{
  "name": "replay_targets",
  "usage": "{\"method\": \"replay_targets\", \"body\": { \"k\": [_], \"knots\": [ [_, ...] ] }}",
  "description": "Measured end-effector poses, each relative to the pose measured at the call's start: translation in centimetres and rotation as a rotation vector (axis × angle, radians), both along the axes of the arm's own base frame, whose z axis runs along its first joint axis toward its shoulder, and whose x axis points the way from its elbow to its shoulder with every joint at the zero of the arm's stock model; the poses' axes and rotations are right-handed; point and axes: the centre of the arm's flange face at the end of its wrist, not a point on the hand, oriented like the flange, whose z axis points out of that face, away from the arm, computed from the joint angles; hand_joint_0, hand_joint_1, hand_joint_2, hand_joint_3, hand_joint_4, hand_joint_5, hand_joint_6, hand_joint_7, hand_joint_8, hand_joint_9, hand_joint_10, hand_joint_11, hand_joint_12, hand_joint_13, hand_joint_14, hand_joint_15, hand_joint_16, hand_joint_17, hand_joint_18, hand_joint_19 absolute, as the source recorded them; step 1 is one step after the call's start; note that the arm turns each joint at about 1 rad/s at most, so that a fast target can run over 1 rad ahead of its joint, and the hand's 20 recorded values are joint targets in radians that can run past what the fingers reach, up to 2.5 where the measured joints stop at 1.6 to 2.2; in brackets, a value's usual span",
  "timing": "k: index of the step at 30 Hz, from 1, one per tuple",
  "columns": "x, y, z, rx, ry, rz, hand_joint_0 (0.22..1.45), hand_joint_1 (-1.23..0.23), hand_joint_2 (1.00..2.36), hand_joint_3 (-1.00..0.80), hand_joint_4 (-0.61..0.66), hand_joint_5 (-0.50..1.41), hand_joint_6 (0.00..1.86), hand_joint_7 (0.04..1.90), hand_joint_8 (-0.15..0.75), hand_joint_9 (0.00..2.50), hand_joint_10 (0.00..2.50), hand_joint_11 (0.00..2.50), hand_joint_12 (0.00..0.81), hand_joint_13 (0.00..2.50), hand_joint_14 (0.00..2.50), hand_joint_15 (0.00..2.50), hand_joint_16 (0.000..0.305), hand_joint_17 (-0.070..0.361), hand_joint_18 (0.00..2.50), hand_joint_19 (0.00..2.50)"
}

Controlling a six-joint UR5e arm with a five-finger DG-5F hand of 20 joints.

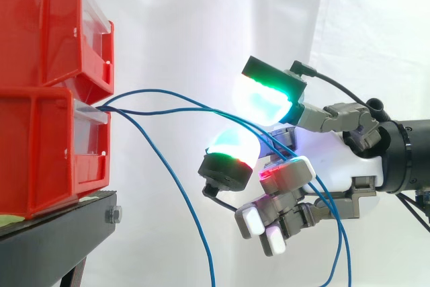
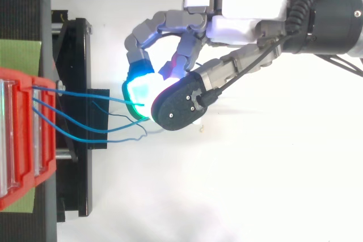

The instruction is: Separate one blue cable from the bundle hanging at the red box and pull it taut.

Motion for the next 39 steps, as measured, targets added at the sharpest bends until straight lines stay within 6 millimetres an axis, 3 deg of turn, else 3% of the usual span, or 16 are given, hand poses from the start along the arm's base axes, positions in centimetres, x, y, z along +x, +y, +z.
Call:
{"method": "replay_targets", "body": {
  "k": [5,8,10,16,26,31,39],
  "knots": [
    [0.01,0.06,0.01,0.000,0.000,0.000,0.60,-0.82,1.00,-0.50,0.19,-0.16,0.77,1.22,0.379,1.25,0.03,1.04,0.393,0.91,0.02,0.59,0.051,0.115,0.86,0.62],
    [-0.02,0.02,-0.05,0.000,0.001,-0.001,0.66,-0.89,1.01,-0.40,0.13,-0.16,0.78,1.31,0.375,1.22,0.03,1.08,0.395,0.91,0.02,0.58,0.051,0.114,0.87,0.61],
    [-0.07,0.05,-0.15,0.000,0.003,0.000,0.69,-0.91,1.01,-0.37,0.10,-0.19,0.83,1.26,0.372,1.19,0.03,1.08,0.393,0.90,0.02,0.57,0.051,0.114,0.88,0.59],
    [-0.12,0.15,-0.31,0.000,0.006,-0.002,0.79,-0.95,1.00,-0.50,0.14,-0.19,0.86,1.20,0.367,1.16,0.03,1.08,0.387,0.89,0.02,0.55,0.051,0.114,0.89,0.56],
    [-0.15,0.16,-0.36,-0.001,0.008,-0.003,0.71,-0.96,1.00,-0.50,0.16,-0.17,0.88,1.26,0.375,1.19,0.03,1.11,0.388,0.91,0.02,0.57,0.050,0.113,0.90,0.55],
    [-0.15,0.16,-0.35,-0.002,0.008,-0.003,0.53,-0.82,1.00,-0.50,0.18,-0.15,0.87,1.21,0.390,1.21,0.02,1.09,0.403,0.92,0.02,0.57,0.054,0.121,0.90,0.57],
    [-0.14,0.17,-0.34,-0.002,0.007,-0.003,0.58,-0.73,1.00,-0.50,0.18,-0.15,0.85,1.22,0.381,1.22,0.03,1.07,0.398,0.91,0.02,0.58,0.052,0.117,0.88,0.59]
  ]
}}
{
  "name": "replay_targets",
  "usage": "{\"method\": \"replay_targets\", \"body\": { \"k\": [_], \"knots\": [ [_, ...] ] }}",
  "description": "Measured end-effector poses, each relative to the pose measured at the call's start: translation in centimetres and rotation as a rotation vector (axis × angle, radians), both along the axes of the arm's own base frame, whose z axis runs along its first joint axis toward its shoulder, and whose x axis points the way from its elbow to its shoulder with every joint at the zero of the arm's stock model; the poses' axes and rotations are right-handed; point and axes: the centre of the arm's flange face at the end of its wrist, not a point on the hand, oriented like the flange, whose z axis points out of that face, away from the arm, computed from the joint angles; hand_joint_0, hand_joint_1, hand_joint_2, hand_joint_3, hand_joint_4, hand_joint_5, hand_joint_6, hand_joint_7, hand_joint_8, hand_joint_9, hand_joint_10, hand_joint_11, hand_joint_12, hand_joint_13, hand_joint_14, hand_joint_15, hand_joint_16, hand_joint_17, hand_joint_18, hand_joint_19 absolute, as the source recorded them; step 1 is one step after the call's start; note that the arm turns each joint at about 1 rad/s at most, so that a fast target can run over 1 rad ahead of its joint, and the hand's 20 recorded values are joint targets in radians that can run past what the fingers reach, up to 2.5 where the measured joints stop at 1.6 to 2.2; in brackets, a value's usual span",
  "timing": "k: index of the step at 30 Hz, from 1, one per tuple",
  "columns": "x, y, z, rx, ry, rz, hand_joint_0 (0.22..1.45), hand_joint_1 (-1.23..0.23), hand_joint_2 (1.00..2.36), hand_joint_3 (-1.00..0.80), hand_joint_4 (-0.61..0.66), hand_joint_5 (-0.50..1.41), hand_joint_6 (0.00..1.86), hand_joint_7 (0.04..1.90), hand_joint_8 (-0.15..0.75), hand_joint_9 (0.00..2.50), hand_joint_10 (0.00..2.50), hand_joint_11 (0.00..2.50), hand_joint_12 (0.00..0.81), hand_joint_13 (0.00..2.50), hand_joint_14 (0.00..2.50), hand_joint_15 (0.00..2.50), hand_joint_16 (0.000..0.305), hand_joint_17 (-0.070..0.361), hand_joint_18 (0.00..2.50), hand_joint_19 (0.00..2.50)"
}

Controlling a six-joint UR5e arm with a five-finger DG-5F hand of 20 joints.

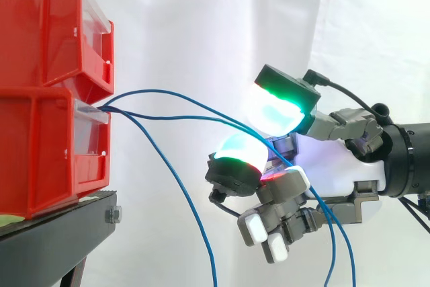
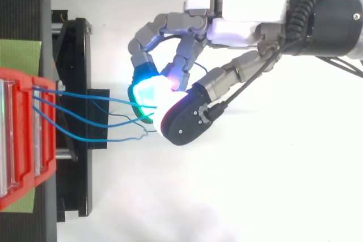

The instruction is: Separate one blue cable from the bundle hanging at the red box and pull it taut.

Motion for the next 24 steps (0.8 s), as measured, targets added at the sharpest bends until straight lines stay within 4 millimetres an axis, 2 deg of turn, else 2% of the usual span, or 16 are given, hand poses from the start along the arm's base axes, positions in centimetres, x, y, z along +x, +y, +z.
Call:
{"method": "replay_targets", "body": {
  "k": [2,6,12,14,19,21,24],
  "knots": [
    [0.00,0.00,0.00,0.000,0.000,0.000,0.62,-0.76,1.00,-0.50,0.16,-0.15,0.85,1.25,0.381,1.22,0.03,1.08,0.395,0.91,0.02,0.58,0.051,0.116,0.88,0.59],
    [0.00,0.00,0.00,0.000,0.000,0.000,0.65,-0.85,1.02,-0.32,0.12,-0.16,0.86,1.34,0.382,1.22,0.03,1.09,0.396,0.91,0.02,0.58,0.052,0.116,0.88,0.59],
    [-0.02,0.00,-0.04,0.000,0.002,0.000,0.68,-0.89,1.02,-0.20,0.05,-0.18,0.89,1.34,0.377,1.19,0.03,1.09,0.398,0.91,0.02,0.58,0.052,0.118,0.89,0.58],
    [-0.03,0.00,-0.05,0.000,0.002,0.000,0.71,-0.92,1.02,-0.21,0.07,-0.19,0.90,1.37,0.375,1.18,0.03,1.08,0.397,0.90,0.02,0.57,0.052,0.118,0.89,0.57],
    [-0.03,0.00,-0.05,0.001,0.002,0.000,0.81,-0.94,1.01,-0.43,0.06,-0.20,0.89,1.25,0.366,1.14,0.03,1.07,0.394,0.88,0.02,0.56,0.051,0.116,0.87,0.58],
    [-0.04,0.00,-0.06,0.001,0.003,0.000,0.81,-0.95,1.00,-0.50,0.08,-0.19,0.89,1.26,0.366,1.14,0.03,1.07,0.392,0.88,0.02,0.56,0.052,0.116,0.87,0.56],
    [-0.04,-0.01,-0.08,0.001,0.003,0.000,0.80,-0.96,1.00,-0.50,0.11,-0.19,0.88,1.27,0.366,1.13,0.03,1.07,0.394,0.88,0.02,0.56,0.052,0.116,0.89,0.54]
  ]
}}
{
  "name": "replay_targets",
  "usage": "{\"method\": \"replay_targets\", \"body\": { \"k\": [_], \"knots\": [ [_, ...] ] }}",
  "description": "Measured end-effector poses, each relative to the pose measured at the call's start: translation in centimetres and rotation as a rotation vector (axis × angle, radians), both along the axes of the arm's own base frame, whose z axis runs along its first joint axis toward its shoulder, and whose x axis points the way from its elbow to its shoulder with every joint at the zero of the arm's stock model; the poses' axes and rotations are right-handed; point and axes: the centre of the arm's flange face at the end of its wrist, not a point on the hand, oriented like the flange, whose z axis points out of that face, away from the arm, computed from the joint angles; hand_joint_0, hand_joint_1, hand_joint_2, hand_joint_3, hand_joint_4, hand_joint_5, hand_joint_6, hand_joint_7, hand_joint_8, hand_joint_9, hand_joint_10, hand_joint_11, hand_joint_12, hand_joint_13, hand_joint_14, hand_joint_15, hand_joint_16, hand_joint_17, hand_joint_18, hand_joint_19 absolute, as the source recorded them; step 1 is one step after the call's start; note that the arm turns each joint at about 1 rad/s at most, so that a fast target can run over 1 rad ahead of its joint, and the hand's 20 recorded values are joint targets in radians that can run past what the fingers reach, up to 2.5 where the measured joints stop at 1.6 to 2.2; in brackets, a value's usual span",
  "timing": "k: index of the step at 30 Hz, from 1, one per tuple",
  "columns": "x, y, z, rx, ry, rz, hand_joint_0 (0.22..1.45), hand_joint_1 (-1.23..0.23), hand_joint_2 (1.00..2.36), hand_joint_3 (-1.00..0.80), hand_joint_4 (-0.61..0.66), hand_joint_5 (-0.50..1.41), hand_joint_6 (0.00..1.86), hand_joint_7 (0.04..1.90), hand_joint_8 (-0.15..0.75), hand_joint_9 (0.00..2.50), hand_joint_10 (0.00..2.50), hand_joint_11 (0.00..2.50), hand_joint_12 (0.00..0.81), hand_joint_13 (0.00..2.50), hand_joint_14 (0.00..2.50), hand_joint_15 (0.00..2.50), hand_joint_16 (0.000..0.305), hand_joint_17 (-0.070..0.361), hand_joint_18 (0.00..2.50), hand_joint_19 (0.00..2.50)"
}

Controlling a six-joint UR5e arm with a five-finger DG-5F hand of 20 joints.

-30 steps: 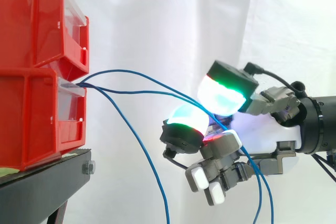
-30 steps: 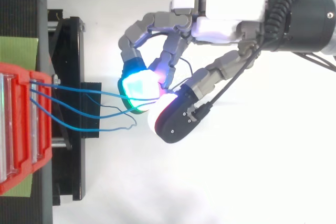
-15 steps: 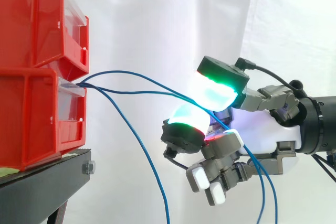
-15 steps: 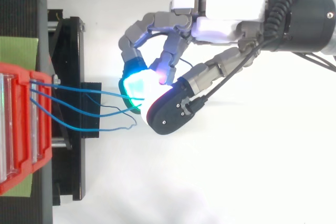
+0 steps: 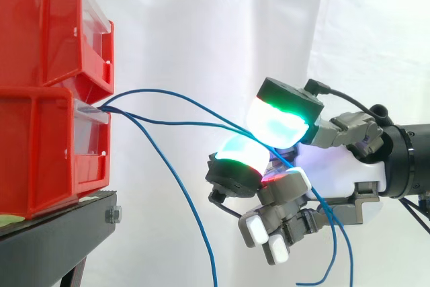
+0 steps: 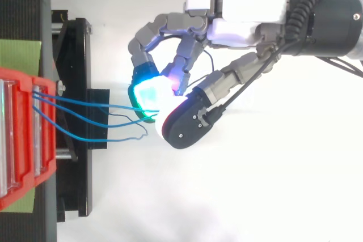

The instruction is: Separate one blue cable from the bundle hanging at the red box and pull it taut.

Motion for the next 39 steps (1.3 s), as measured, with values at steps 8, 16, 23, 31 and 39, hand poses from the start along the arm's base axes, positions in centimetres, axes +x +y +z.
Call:
{"method": "replay_targets", "body": {
  "k": [8,16,23,31,39],
  "knots": [
    [-0.02,0.00,-0.01,0.000,0.001,0.000,0.75,-0.97,1.00,-0.50,0.11,-0.17,0.88,1.31,0.373,1.14,0.03,1.08,0.390,0.88,0.02,0.56,0.052,0.116,0.88,0.55],
    [-0.02,0.00,-0.02,0.000,0.002,0.000,0.70,-1.02,1.00,-0.50,0.14,-0.16,0.88,1.32,0.378,1.17,0.03,1.10,0.392,0.88,0.02,0.56,0.052,0.117,0.88,0.55],
    [-0.03,0.00,-0.02,0.000,0.002,0.000,0.59,-0.97,1.00,-0.50,0.15,-0.15,0.88,1.29,0.382,1.19,0.03,1.09,0.398,0.89,0.02,0.57,0.053,0.119,0.88,0.57],
    [-0.03,-0.01,-0.02,0.000,0.002,-0.001,0.54,-0.79,1.00,-0.50,0.17,-0.15,0.86,1.23,0.392,1.19,0.02,1.07,0.411,0.89,0.02,0.56,0.055,0.124,0.89,0.58],
    [-0.04,0.00,0.01,0.000,0.001,0.000,0.65,-0.81,1.00,-0.47,0.12,-0.16,0.84,1.30,0.380,1.18,0.03,1.08,0.402,0.88,0.02,0.57,0.053,0.120,0.87,0.59]
  ]
}}
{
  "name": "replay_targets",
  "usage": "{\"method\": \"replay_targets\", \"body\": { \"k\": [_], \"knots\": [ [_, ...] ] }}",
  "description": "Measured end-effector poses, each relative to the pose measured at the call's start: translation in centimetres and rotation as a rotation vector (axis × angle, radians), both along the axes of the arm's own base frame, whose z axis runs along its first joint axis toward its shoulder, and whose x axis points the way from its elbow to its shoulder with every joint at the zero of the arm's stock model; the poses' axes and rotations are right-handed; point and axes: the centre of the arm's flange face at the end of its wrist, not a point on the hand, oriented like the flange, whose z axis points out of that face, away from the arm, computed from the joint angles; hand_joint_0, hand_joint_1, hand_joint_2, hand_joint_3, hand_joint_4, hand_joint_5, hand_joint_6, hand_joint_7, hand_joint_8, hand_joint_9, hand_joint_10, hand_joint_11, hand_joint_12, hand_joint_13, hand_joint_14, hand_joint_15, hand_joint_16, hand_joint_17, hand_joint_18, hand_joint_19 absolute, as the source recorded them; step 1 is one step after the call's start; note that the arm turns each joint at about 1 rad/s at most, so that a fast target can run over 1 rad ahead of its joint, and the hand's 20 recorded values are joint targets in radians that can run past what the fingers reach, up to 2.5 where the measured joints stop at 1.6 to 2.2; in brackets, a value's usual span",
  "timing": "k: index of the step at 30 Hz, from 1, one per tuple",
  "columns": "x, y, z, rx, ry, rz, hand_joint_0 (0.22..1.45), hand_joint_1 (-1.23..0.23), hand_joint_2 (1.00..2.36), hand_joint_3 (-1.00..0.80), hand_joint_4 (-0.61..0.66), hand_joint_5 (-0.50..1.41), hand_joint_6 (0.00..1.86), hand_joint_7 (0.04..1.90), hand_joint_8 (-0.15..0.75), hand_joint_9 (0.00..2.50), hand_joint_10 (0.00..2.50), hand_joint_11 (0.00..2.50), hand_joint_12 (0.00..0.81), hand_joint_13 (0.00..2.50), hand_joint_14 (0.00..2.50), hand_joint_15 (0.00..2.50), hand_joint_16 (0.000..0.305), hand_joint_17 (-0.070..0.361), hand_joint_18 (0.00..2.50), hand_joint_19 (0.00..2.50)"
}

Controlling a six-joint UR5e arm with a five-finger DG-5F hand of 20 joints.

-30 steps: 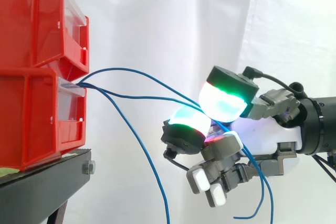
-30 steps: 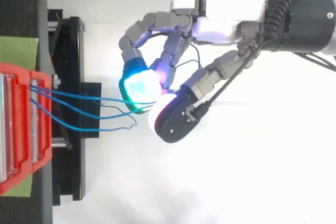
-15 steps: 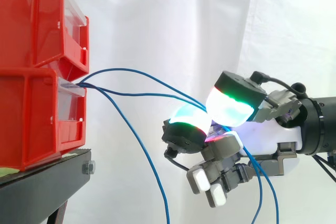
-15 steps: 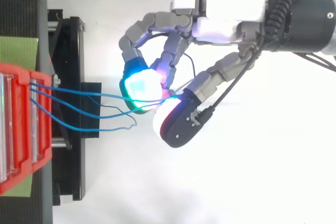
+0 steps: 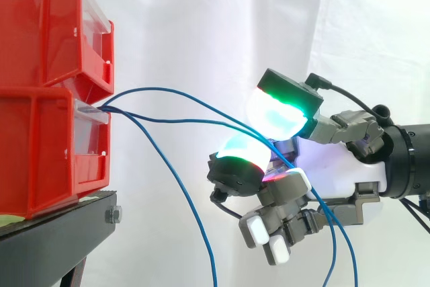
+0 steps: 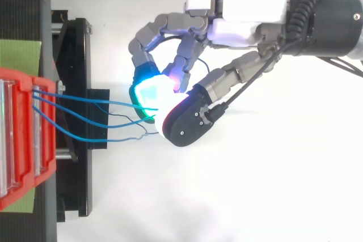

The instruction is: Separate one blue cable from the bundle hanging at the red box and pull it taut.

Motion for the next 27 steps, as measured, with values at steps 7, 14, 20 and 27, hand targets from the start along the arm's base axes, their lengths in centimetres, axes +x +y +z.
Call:
{"method": "replay_targets", "body": {
  "k": [7,14,20,27],
  "knots": [
    [-0.02,0.00,-0.04,0.000,0.001,0.000,0.67,-0.88,1.01,-0.40,0.14,-0.17,0.86,1.26,0.381,1.16,0.03,1.07,0.407,0.88,0.02,0.57,0.054,0.121,0.87,0.58],
    [-0.02,0.00,-0.07,0.000,0.002,0.000,0.57,-0.76,1.00,-0.50,0.16,-0.17,0.85,1.19,0.382,1.17,0.03,1.07,0.410,0.88,0.02,0.57,0.055,0.124,0.88,0.59],
    [-0.03,0.00,-0.12,0.000,0.003,0.000,0.55,-0.81,1.00,-0.50,0.17,-0.17,0.84,1.22,0.390,1.17,0.03,1.07,0.413,0.88,0.02,0.57,0.056,0.126,0.88,0.58],
    [-0.03,0.00,-0.15,0.000,0.002,0.000,0.69,-0.93,1.00,-0.50,0.15,-0.17,0.84,1.30,0.376,1.15,0.03,1.08,0.406,0.88,0.02,0.57,0.054,0.120,0.87,0.58]
  ]
}}
